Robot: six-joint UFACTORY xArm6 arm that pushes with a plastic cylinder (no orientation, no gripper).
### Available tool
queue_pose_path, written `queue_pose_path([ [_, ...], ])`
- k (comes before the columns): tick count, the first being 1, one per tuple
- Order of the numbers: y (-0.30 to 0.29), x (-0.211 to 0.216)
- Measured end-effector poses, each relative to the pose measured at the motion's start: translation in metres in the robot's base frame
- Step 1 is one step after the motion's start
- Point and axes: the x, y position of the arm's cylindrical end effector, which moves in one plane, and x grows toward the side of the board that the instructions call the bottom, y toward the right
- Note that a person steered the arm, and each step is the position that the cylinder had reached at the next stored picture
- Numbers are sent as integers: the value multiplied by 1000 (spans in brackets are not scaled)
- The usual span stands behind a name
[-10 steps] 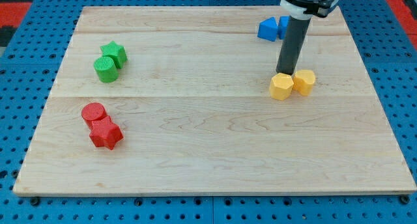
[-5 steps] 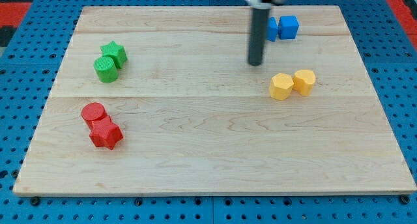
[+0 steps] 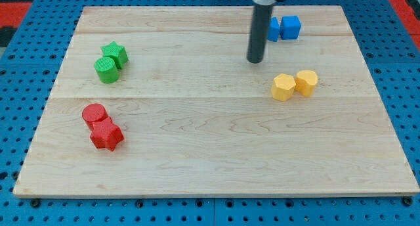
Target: Move your arm towards the green blocks
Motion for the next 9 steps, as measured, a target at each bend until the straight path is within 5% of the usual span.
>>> queue_pose_path([
  [7, -67, 75],
  [9, -185, 75],
])
